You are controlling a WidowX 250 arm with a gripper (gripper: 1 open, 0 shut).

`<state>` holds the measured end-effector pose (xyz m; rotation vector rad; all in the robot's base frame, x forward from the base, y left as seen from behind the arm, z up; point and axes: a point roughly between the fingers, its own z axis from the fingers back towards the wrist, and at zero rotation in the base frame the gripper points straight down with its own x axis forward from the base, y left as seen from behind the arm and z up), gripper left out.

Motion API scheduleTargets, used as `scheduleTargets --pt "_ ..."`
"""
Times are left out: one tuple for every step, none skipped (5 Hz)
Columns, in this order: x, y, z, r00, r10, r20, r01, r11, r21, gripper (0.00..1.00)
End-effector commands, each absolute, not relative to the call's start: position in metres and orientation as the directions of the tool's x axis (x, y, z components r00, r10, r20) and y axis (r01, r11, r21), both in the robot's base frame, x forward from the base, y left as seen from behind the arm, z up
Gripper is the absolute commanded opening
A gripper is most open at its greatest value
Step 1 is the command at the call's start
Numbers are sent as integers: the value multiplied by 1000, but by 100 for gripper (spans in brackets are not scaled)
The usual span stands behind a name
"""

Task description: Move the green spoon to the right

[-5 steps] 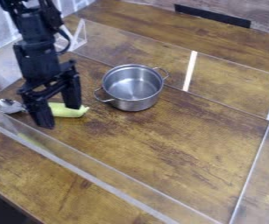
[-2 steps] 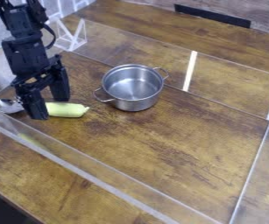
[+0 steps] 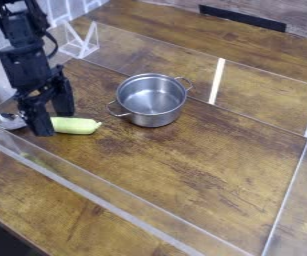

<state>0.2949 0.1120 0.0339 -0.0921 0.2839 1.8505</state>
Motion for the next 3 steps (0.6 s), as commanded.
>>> scheduleTargets --pt "302 130 43 -306 932 -192 -951 -292 100 100" --pt "302 126 42 -364 912 -189 -931 -349 107 100" --pt "302 121 41 -415 891 -187 -910 -400 113 100"
